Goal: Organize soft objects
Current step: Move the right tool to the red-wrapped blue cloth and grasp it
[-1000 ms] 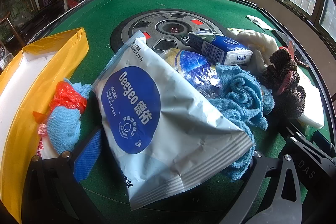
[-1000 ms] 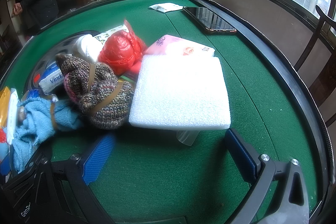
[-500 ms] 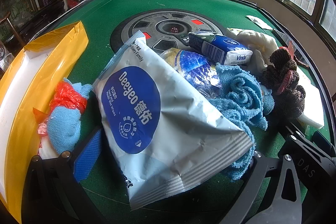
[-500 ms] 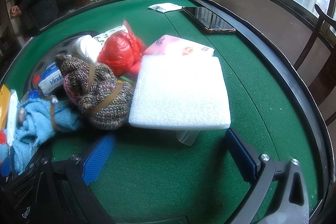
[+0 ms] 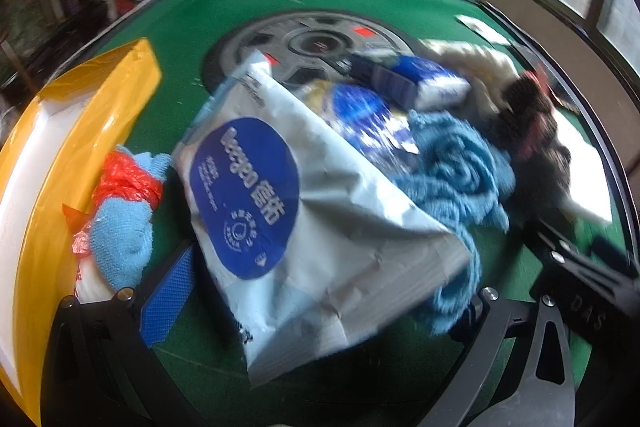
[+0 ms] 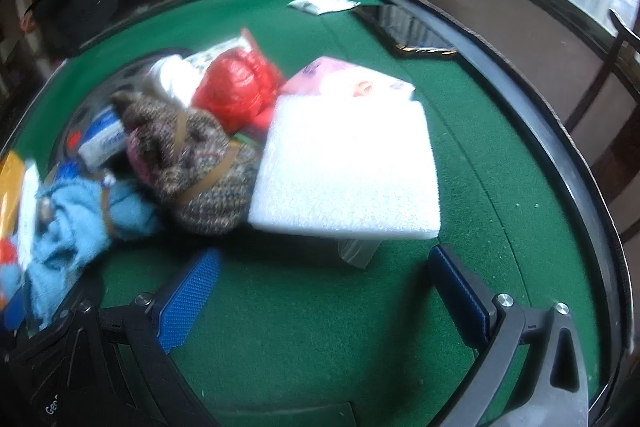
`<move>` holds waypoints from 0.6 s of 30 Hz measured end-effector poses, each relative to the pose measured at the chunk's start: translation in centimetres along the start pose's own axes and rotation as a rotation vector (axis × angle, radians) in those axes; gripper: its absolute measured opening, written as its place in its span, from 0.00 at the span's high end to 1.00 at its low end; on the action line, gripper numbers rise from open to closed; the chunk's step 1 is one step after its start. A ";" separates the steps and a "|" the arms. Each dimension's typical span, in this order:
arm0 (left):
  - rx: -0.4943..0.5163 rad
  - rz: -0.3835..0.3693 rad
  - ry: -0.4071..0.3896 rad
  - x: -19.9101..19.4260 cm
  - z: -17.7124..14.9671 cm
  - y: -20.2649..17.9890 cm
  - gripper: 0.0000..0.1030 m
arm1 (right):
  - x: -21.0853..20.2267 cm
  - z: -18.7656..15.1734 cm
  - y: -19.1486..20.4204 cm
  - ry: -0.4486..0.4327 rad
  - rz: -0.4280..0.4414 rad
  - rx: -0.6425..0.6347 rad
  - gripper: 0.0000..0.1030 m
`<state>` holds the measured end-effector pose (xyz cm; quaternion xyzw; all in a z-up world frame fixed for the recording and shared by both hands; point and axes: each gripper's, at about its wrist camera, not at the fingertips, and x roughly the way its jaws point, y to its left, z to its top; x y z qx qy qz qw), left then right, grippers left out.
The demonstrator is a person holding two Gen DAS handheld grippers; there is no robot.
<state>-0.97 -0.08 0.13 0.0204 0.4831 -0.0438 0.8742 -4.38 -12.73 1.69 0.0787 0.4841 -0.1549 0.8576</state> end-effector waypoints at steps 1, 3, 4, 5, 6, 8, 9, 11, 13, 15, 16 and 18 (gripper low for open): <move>0.013 -0.008 0.011 -0.1 -0.2 0.1 0.00 | 0.0 0.0 0.0 0.016 0.018 -0.027 0.01; 0.027 -0.013 0.026 -0.2 -0.5 0.2 0.00 | -0.1 -0.4 -0.3 0.020 0.022 -0.029 0.01; 0.040 -0.014 0.027 -0.5 -0.7 0.0 0.00 | -0.2 -0.6 -0.2 0.016 0.024 -0.036 0.01; 0.047 -0.015 0.020 -0.7 -0.8 0.0 0.00 | -0.4 -1.0 -0.2 0.010 0.026 -0.043 0.01; 0.054 -0.013 0.006 -0.9 -1.1 -0.1 0.00 | -0.4 -1.0 -0.1 0.013 0.030 -0.051 0.01; 0.055 -0.018 0.007 -1.2 -1.7 -0.2 0.00 | -0.3 -0.9 0.0 0.025 0.043 -0.076 0.01; 0.067 -0.017 0.002 -1.4 -1.9 -0.4 0.00 | -0.3 -0.9 -0.1 0.029 0.048 -0.079 0.01; 0.082 -0.016 0.000 -1.7 -2.1 -0.4 0.00 | -0.6 -1.2 -0.2 0.038 0.037 -0.073 0.01; 0.085 -0.024 -0.018 -3.0 -2.3 -0.2 0.04 | -1.7 -1.9 -0.7 0.037 -0.011 -0.048 0.02; 0.066 -0.077 -0.075 -5.5 -2.7 0.5 0.04 | -4.1 -2.5 -1.3 -0.034 -0.034 -0.029 0.02; 0.063 -0.104 -0.115 -7.2 -2.9 0.8 0.04 | -5.7 -2.9 -1.6 -0.080 -0.046 -0.022 0.02; 0.065 -0.146 -0.190 -10.8 -3.0 1.6 0.04 | -9.1 -3.4 -2.0 -0.169 -0.055 -0.018 0.01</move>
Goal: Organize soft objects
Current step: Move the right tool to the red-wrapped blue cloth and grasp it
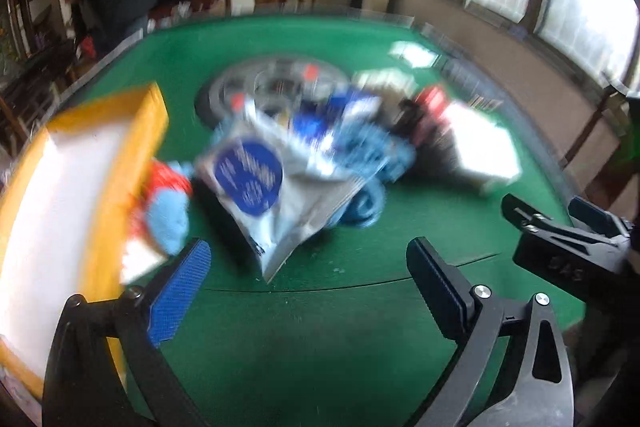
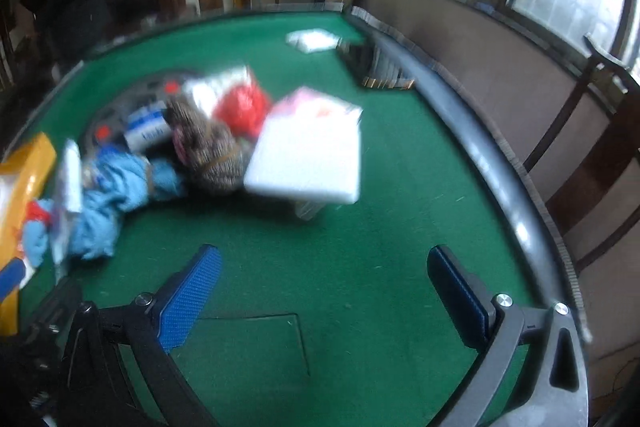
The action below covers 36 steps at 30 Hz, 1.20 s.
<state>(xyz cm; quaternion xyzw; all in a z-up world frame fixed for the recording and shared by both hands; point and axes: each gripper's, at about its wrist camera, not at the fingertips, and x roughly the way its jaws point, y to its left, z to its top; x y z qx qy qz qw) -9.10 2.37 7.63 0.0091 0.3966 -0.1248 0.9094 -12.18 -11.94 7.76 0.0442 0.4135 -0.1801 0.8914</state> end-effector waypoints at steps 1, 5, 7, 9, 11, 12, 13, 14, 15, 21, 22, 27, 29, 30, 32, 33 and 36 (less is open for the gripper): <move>-0.004 -0.024 -0.042 -2.5 0.4 0.4 0.04 | -1.8 0.2 -0.4 -0.050 -0.002 0.003 0.01; -0.054 -0.090 -0.169 -10.3 3.2 3.5 0.04 | -10.6 2.3 -2.0 -0.287 -0.004 0.006 0.01; -0.035 -0.101 -0.231 -14.0 4.4 5.0 0.04 | -15.5 4.0 -3.1 -0.408 0.012 -0.002 0.01; 0.041 -0.071 -0.258 -16.1 5.6 5.2 0.04 | -20.2 5.8 -3.6 -0.533 0.012 -0.019 0.01; 0.078 -0.033 -0.317 -18.4 6.3 5.4 0.04 | -24.2 7.6 -4.0 -0.645 0.001 -0.032 0.01; 0.068 -0.018 -0.343 -19.5 6.9 5.9 0.04 | -25.5 8.7 -4.1 -0.682 0.002 -0.034 0.01; 0.063 -0.019 -0.355 -20.4 7.4 6.2 0.04 | -27.1 9.9 -4.4 -0.716 0.011 -0.032 0.01; 0.060 -0.028 -0.367 -21.6 8.1 6.6 0.04 | -28.7 11.2 -4.6 -0.742 0.034 -0.029 0.01; 0.056 -0.027 -0.387 -23.1 9.2 7.1 0.04 | -30.0 12.7 -4.6 -0.759 0.057 -0.025 0.01; 0.157 0.210 -0.511 -30.6 16.9 7.7 0.00 | -35.7 21.9 -4.7 -0.815 0.164 -0.032 0.01; 0.176 0.246 -0.523 -30.7 17.6 7.7 0.00 | -34.7 22.8 -3.8 -0.768 0.193 -0.068 0.01; 0.116 0.146 -0.454 -25.7 15.9 9.6 0.00 | -21.0 21.4 4.2 -0.363 0.394 -0.248 0.01; 0.044 0.076 -0.371 -21.9 14.3 11.1 0.00 | -13.4 18.4 8.4 -0.204 0.472 -0.308 0.01; 0.002 0.034 -0.321 -19.9 13.5 11.9 0.00 | -9.9 17.0 10.1 -0.130 0.505 -0.326 0.01; -0.062 -0.028 -0.244 -17.0 11.8 12.9 0.00 | -3.1 13.9 12.8 -0.002 0.558 -0.336 0.07; -0.085 -0.045 -0.223 -15.4 10.7 13.7 0.00 | 0.2 12.4 14.1 0.052 0.579 -0.330 0.14; -0.085 0.029 -0.229 -13.0 7.8 15.0 0.00 | 6.5 8.8 17.9 0.184 0.632 -0.337 0.19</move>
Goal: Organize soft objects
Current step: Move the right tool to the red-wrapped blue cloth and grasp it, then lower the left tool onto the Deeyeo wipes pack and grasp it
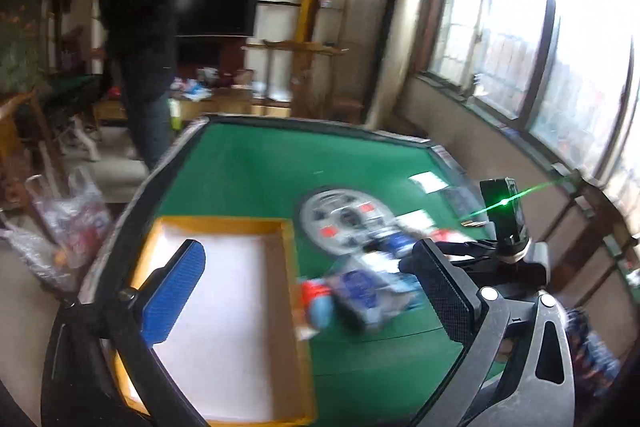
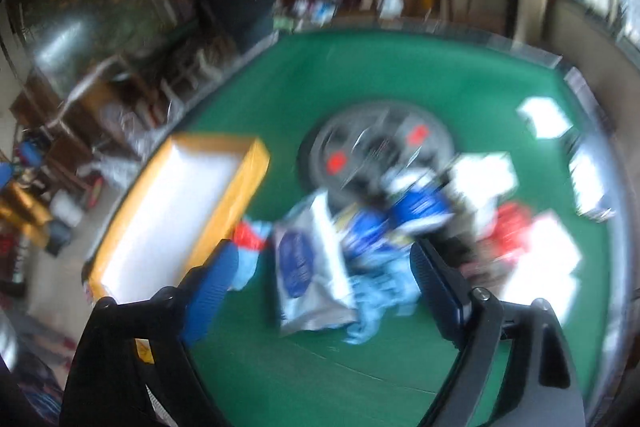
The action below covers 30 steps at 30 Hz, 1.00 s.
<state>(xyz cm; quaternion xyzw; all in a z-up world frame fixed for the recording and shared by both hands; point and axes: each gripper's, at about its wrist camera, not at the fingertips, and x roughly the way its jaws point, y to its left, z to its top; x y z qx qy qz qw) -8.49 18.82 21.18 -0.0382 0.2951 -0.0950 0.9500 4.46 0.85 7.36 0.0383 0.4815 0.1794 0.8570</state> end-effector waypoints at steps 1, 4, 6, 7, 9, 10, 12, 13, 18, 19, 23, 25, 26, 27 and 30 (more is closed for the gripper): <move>0.000 0.035 -0.002 0.5 -1.0 0.9 0.00 | 1.8 -0.4 0.4 0.030 0.009 -0.011 0.20; 0.007 0.085 0.019 2.2 -3.5 3.1 0.00 | 4.3 -1.5 2.6 0.102 0.151 -0.025 0.20; -0.023 0.077 0.046 2.9 -5.0 5.0 0.00 | 5.0 -1.5 4.3 0.140 0.309 0.007 0.20; -0.044 0.077 0.053 3.2 -5.4 5.7 0.00 | 5.8 -1.7 4.6 0.164 0.382 0.031 0.20; -0.107 0.076 0.052 2.9 -6.0 7.5 0.00 | 8.0 -2.7 5.8 0.236 0.508 0.068 0.20; -0.135 0.073 0.048 2.9 -6.2 8.4 0.00 | 8.7 -3.2 6.6 0.268 0.539 0.077 0.20; -0.173 0.074 0.040 2.8 -6.7 10.0 0.00 | 10.4 -3.9 8.3 0.320 0.586 0.087 0.20; -0.184 0.074 0.035 2.9 -6.8 10.5 0.00 | 11.0 -4.0 9.0 0.333 0.599 0.088 0.16; -0.187 0.069 0.012 2.3 -7.6 11.2 0.00 | 12.4 -3.4 10.1 0.377 0.672 0.115 0.16; -0.183 0.066 0.011 2.3 -7.7 11.1 0.00 | 11.9 -3.0 9.5 0.366 0.658 0.109 0.16; -0.160 0.052 0.000 2.3 -8.1 10.8 0.00 | 7.4 -1.2 6.6 0.195 0.331 -0.002 0.16; -0.159 0.054 0.004 2.6 -8.2 10.4 0.00 | 6.4 -1.2 5.9 0.172 0.135 -0.079 0.16; -0.163 0.050 0.008 2.7 -8.3 10.3 0.00 | 6.4 -1.5 5.8 0.181 0.095 -0.108 0.16; -0.166 0.046 0.013 2.8 -8.4 10.1 0.00 | 6.6 -2.0 5.9 0.201 0.057 -0.138 0.19; -0.167 0.052 0.012 2.5 -8.5 9.5 0.00 | 7.7 -3.5 5.6 0.234 -0.057 -0.203 0.36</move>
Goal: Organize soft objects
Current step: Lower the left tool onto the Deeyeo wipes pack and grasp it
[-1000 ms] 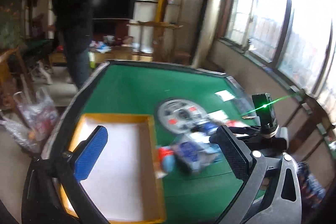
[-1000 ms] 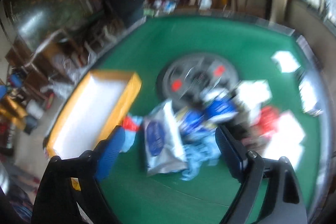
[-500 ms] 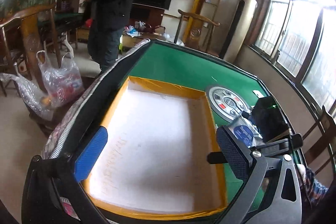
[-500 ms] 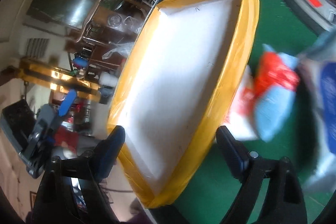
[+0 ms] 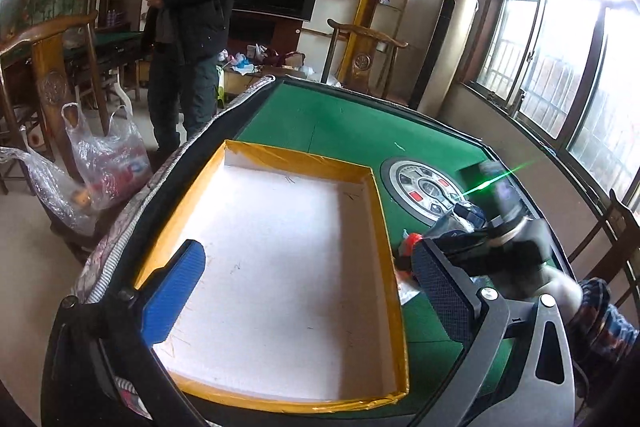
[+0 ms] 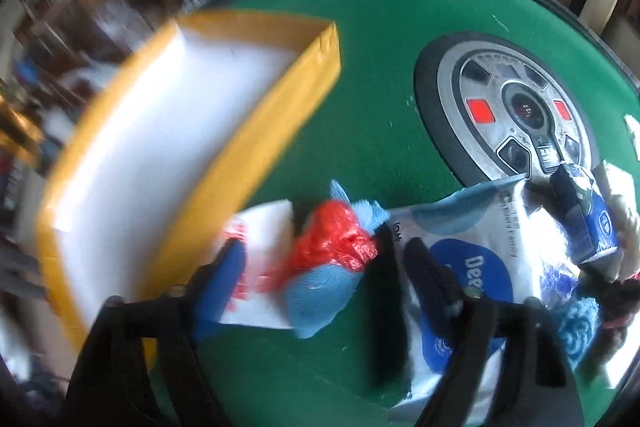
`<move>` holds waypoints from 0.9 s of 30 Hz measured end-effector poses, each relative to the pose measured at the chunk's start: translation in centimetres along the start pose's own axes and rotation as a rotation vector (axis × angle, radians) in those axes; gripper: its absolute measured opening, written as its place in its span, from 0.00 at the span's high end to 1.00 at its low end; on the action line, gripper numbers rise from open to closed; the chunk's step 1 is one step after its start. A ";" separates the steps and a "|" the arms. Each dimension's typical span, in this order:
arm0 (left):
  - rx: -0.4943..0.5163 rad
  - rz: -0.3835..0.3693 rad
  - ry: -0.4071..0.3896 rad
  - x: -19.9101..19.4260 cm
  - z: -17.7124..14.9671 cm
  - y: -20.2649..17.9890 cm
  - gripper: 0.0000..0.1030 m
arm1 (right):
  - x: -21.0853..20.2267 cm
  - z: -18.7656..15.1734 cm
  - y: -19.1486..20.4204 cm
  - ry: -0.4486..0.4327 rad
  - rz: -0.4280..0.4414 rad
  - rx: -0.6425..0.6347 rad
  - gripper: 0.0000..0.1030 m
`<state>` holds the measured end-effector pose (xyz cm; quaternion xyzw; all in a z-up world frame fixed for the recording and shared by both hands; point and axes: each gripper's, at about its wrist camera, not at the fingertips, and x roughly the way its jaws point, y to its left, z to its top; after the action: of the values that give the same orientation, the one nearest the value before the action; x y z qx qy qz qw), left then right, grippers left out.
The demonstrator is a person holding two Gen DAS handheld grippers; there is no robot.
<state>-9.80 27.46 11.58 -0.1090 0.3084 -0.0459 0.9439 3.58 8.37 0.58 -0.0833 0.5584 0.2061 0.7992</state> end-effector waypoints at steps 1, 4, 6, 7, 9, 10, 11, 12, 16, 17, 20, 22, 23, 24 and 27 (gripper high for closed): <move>0.000 -0.002 -0.001 -0.3 0.0 -0.4 0.00 | 0.6 -0.6 0.0 0.004 -0.017 -0.007 0.45; 0.010 -0.008 0.006 -0.8 -0.1 -1.6 0.00 | -0.6 -1.8 -1.2 -0.021 -0.013 0.027 0.67; 0.019 -0.014 0.012 -0.7 -0.1 -2.5 0.00 | -1.8 -3.1 -2.6 -0.023 0.031 0.062 0.67; 0.029 -0.024 0.018 -0.7 -0.2 -3.4 0.00 | -2.9 -4.0 -3.5 -0.038 0.066 0.088 0.67; 0.047 -0.049 0.029 -0.3 -0.4 -5.0 0.00 | -5.8 -6.2 -5.4 -0.095 0.140 0.132 0.67; 0.058 -0.067 0.038 0.0 -0.5 -5.8 0.00 | -7.3 -7.6 -6.5 -0.123 0.170 0.154 0.67; 0.066 -0.082 0.049 0.3 -0.6 -6.6 0.00 | -9.2 -9.1 -7.8 -0.154 0.196 0.177 0.67; 0.077 -0.104 0.066 0.9 -0.8 -7.7 0.00 | -11.2 -11.0 -9.2 -0.191 0.216 0.203 0.67; 0.098 -0.166 0.159 4.6 -1.8 -11.7 0.00 | -15.9 -17.4 -15.5 -0.263 0.220 0.326 0.67; 0.102 -0.181 0.193 6.0 -2.3 -12.8 0.00 | -16.6 -19.2 -17.5 -0.271 0.203 0.364 0.67; 0.075 -0.183 0.289 9.7 -3.2 -15.0 0.00 | -16.5 -21.5 -20.3 -0.257 0.187 0.463 0.67; 0.002 -0.169 0.319 11.8 -3.2 -15.3 0.00 | -15.9 -22.7 -21.4 -0.256 0.185 0.502 0.67; -0.039 -0.161 0.322 12.4 -3.1 -15.1 0.00 | -15.4 -22.2 -21.7 -0.259 0.185 0.513 0.67; -0.098 -0.162 0.320 13.2 -2.8 -14.8 0.00 | -15.4 -22.6 -22.2 -0.266 0.194 0.523 0.67; -0.195 -0.121 0.354 15.7 -2.4 -14.4 0.00 | -14.8 -22.9 -24.0 -0.290 0.238 0.539 0.67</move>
<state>1.11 10.61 4.13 -0.2083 0.4652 -0.0908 0.8556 -10.20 -25.06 3.65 0.2275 0.4790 0.1525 0.8340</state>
